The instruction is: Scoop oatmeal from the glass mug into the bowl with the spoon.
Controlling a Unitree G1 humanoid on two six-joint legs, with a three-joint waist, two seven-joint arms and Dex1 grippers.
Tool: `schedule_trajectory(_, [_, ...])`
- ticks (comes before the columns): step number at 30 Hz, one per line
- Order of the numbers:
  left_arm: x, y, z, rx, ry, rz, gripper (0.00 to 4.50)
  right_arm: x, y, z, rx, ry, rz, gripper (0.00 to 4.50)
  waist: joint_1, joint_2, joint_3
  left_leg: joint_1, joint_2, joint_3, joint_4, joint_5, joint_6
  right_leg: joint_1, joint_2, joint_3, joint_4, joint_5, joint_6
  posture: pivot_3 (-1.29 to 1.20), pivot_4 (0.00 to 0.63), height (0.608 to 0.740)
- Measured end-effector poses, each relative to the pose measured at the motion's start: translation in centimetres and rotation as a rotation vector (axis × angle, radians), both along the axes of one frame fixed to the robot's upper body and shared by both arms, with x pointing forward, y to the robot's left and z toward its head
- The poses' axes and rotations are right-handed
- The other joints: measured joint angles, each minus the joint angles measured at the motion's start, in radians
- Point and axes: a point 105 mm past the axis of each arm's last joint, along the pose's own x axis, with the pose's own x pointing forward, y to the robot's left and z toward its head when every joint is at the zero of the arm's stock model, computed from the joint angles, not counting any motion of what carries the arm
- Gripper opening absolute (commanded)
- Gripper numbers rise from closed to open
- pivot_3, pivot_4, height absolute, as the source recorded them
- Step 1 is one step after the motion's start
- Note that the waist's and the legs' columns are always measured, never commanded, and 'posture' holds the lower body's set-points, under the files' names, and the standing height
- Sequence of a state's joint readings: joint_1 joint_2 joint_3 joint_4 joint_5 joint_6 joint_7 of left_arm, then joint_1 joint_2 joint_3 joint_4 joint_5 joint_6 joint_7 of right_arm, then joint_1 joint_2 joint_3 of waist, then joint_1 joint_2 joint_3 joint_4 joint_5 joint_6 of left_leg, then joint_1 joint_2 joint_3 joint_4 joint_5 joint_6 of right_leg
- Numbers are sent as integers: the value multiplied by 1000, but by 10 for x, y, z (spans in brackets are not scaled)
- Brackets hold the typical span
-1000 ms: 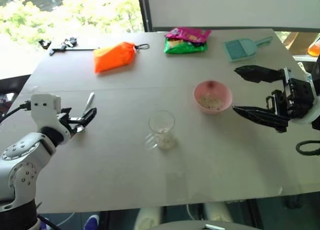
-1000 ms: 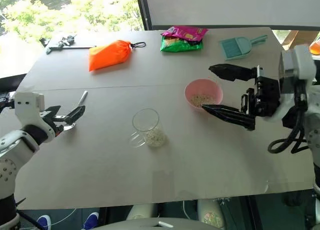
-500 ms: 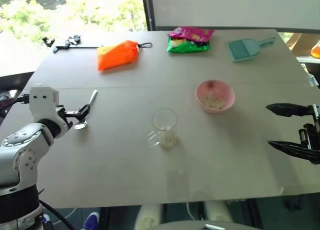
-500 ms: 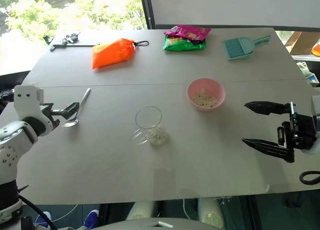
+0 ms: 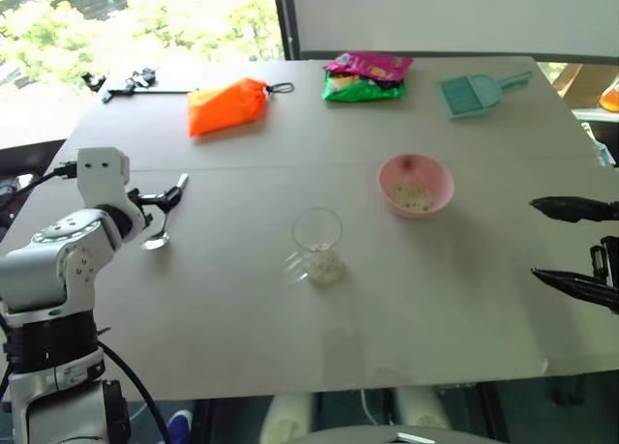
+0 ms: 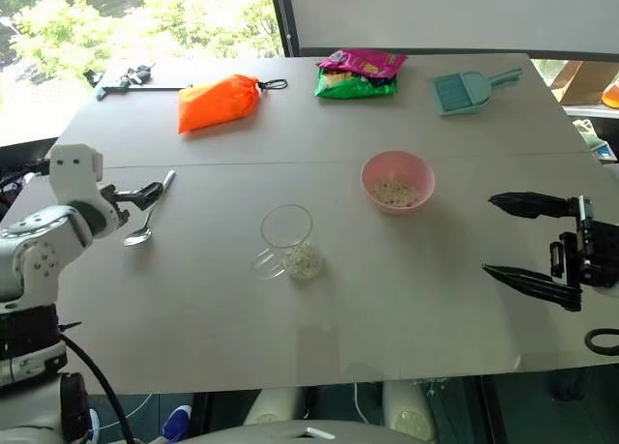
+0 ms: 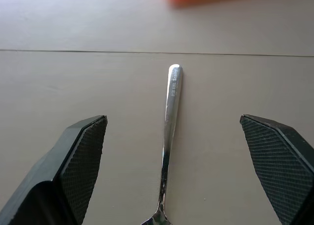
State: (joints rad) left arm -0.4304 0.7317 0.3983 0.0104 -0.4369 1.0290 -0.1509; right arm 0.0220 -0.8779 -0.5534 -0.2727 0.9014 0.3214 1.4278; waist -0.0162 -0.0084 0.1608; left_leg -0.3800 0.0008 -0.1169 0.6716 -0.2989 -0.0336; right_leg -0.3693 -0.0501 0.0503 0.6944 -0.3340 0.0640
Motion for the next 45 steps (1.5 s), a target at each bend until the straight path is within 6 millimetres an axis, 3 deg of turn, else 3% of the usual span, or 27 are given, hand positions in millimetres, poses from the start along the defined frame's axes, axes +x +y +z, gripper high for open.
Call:
schedule_trajectory(5, [12,1,-24,-66,105,28,4487,2,-4,-4,-5,2,-8,4500,0,0,0,-1,0,0,1,0,0,0,0,0,0,0,0,0,150,740])
schedule_trajectory(8, [20,-3,-31,-78,159,-1,3803,2,-6,-5,-6,6,-9,4500,-1,0,0,0,-1,0,1,0,0,0,0,0,1,0,0,0,150,740])
schedule_trajectory(12, [24,-3,-31,-71,185,-17,1951,3,-6,-7,-8,6,-6,4500,-1,2,-1,0,-1,0,2,0,0,0,0,0,1,0,0,0,150,740])
schedule_trajectory(17, [25,-2,-32,-66,185,-15,19,4,-6,-7,-8,7,-15,4500,-1,2,-1,0,-1,0,2,0,0,0,0,0,2,0,0,0,150,740])
schedule_trajectory(22, [24,-6,-24,-103,107,8,19,27,3,-1,52,-7,-156,4500,-3,1,-1,-2,0,-1,5,0,0,-2,0,1,3,0,0,0,150,740])
schedule_trajectory(25, [31,-28,23,-64,-82,-79,19,47,21,12,76,-56,-279,4500,-4,-1,1,-12,0,-5,12,1,-1,-9,0,-4,6,0,0,0,150,740])
schedule_trajectory(29, [31,-63,88,55,-332,-233,19,64,40,25,61,-25,-363,4500,0,-1,1,-14,-4,-6,12,1,-2,-9,-4,-4,5,0,0,0,150,740])
schedule_trajectory(31, [31,-106,112,156,-451,-420,19,77,53,38,13,-18,-435,4500,2,-1,1,-14,-5,-6,13,1,-2,-8,-5,-5,4,1,1,0,150,740])
schedule_trajectory(34, [29,-152,117,243,-521,-626,19,86,71,52,31,16,-431,4500,2,-1,1,-15,-6,-7,13,1,-2,-7,-5,-6,3,1,1,0,150,740])
schedule_trajectory(38, [22,-221,103,381,-608,-950,19,104,119,68,177,201,-322,4500,-21,0,1,-16,-5,-8,11,1,-1,-8,-4,-6,3,1,1,0,150,740])
schedule_trajectory(41, [23,-233,99,446,-652,-1043,19,116,131,66,200,310,-343,4500,-28,0,1,-18,-6,-8,11,1,-1,-10,-4,-6,2,1,1,0,150,740])
schedule_trajectory(45, [23,-240,113,530,-739,-1095,19,127,145,70,241,405,-348,4500,-35,1,2,-19,-6,-8,11,1,-1,-11,-4,-7,2,1,1,0,150,740])
